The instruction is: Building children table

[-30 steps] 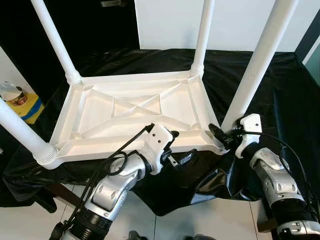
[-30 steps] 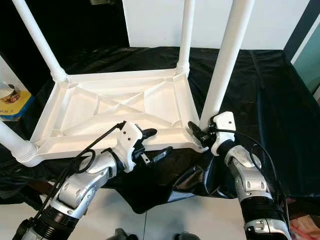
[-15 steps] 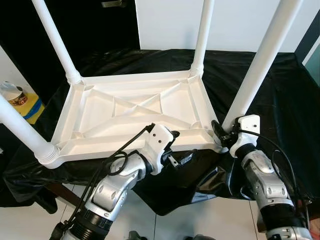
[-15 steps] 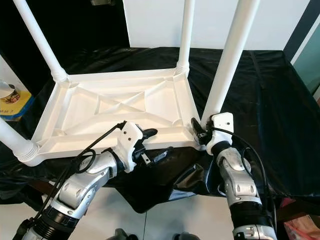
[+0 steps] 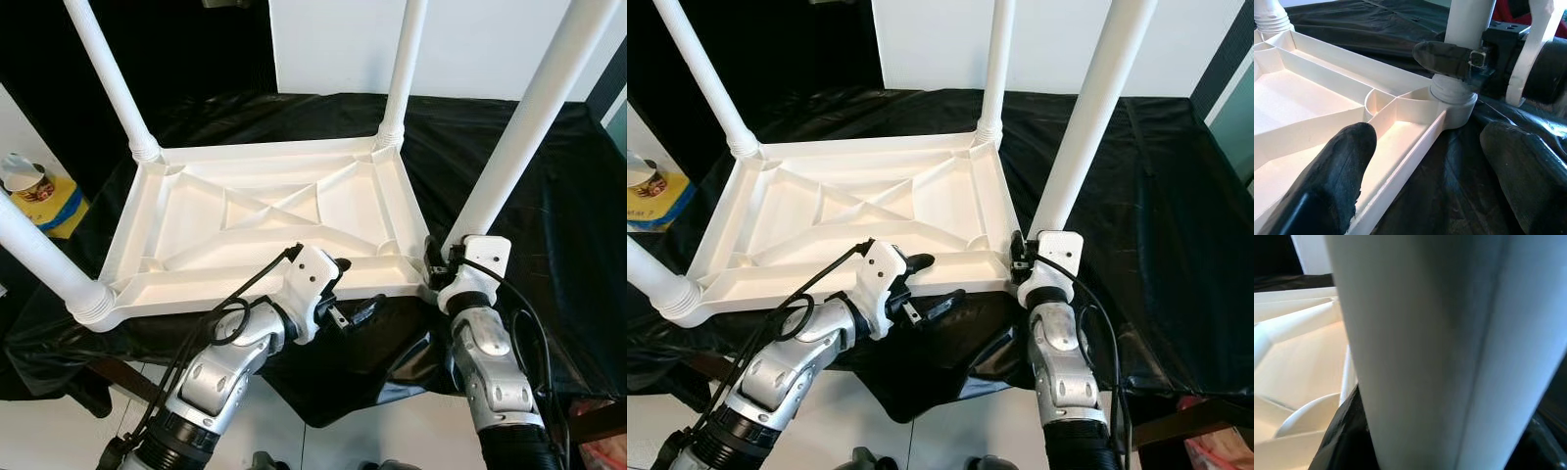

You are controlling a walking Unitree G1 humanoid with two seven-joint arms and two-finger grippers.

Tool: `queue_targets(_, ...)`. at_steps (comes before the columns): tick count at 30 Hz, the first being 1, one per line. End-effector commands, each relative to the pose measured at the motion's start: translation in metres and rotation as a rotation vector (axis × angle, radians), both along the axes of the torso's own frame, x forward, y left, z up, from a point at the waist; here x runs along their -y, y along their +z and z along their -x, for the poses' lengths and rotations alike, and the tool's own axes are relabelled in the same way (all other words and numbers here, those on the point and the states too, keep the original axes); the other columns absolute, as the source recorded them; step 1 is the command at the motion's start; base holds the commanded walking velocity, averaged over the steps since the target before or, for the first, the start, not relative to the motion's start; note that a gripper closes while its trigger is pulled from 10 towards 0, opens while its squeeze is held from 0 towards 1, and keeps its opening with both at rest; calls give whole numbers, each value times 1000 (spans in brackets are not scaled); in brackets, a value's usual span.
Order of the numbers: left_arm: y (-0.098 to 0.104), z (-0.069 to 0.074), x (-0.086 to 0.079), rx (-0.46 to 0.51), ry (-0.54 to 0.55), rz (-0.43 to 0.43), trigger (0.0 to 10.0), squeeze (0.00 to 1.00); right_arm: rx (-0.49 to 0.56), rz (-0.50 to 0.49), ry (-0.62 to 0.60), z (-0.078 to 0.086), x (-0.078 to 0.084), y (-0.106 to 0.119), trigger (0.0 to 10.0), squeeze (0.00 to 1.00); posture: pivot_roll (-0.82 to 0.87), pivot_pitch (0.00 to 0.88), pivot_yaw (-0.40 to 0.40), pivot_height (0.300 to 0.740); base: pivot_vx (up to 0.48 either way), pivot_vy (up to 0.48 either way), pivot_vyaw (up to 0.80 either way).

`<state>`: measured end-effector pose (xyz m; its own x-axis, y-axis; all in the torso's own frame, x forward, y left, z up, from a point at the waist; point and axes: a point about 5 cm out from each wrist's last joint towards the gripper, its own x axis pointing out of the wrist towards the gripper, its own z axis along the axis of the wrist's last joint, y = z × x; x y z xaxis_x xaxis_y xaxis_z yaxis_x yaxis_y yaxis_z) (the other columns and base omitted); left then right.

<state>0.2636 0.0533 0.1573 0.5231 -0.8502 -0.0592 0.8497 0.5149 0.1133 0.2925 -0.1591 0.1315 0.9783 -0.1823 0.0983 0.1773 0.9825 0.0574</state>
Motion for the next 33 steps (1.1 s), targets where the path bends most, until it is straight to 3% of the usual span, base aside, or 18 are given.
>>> queue_targets(1, -1, 5, 2, -11, -50, -7, 10000, 0, -148, -42, -75, 8, 7, -29, 10000, 0, -104, 91, 17, 740, 0, 0, 0)
queue_targets(26, -2, 7, 1, -15, -62, -16, 10000, 0, -97, -48, -81, 13, -5, -16, 10000, 0, -110, 86, 33, 740, 0, 0, 0)
queue_targets(27, -2, 7, 1, -15, -62, -15, 10000, 0, -74, -47, -57, 12, -5, -13, 10000, 1000, -111, 87, 31, 740, 0, 0, 0)
queue_targets(30, -2, 7, 1, -15, -62, -15, 10000, 0, -74, -47, -57, 12, -5, -13, 10000, 1000, -111, 87, 31, 740, 0, 0, 0)
queue_targets(31, -1, 7, 2, -14, -59, -13, 10000, 0, -9, -27, 44, 13, 0, -2, 10000, 1000, -111, 90, 25, 740, 0, 0, 0)
queue_targets(33, -1, 7, 2, -13, -57, -12, 10000, 0, 11, -19, 86, 13, 3, 1, 10000, 1000, -111, 90, 25, 740, 0, 0, 0)
